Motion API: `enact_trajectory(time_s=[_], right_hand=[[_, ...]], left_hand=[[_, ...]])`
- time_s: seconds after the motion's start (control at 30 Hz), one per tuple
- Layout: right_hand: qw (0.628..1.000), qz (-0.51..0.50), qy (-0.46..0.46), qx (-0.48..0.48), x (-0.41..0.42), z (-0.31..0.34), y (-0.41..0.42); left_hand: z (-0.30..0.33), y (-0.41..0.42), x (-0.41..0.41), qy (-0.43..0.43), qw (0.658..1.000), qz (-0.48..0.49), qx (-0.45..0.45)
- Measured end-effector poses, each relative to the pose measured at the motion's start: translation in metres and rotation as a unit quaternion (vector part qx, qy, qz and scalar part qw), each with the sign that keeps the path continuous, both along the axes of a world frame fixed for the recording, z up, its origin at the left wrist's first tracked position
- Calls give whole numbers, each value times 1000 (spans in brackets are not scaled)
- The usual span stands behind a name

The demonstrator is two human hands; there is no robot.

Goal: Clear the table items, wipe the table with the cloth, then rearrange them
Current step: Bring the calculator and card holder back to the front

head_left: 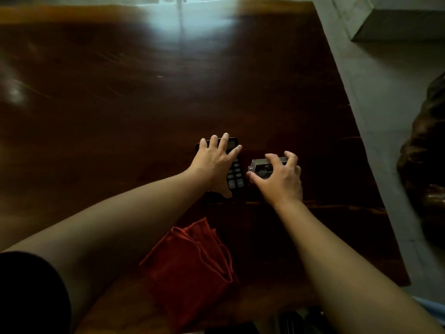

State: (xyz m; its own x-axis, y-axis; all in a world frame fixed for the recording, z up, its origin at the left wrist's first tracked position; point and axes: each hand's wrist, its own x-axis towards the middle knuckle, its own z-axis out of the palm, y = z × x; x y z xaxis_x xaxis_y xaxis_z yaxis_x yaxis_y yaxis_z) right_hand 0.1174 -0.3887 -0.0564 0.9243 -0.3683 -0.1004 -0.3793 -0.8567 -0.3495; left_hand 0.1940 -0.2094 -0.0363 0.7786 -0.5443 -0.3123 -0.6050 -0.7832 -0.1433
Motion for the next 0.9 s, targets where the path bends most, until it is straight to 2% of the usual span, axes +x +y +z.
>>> enact_trajectory(time_s=[0.33, 0.5, 0.57, 0.67, 0.8, 0.9], right_hand=[[999, 16, 35, -8, -1, -15, -5], [997, 26, 70, -1, -4, -6, -5], [997, 26, 72, -26, -8, 2, -2], [997, 48, 18, -49, -18, 16, 11], [993, 116, -37, 3, -34, 31, 56], [988, 142, -27, 59, -41, 39, 101]], left_hand=[[-11, 3, 7, -5, 999, -32, 13], [-10, 14, 1, 12, 999, -18, -31], [-8, 23, -7, 7, 998, 5, -68], [-1, 44, -25, 11, 990, 53, -128], [9, 95, -52, 0, 975, 118, -190], [18, 145, -72, -7, 963, 174, -208]])
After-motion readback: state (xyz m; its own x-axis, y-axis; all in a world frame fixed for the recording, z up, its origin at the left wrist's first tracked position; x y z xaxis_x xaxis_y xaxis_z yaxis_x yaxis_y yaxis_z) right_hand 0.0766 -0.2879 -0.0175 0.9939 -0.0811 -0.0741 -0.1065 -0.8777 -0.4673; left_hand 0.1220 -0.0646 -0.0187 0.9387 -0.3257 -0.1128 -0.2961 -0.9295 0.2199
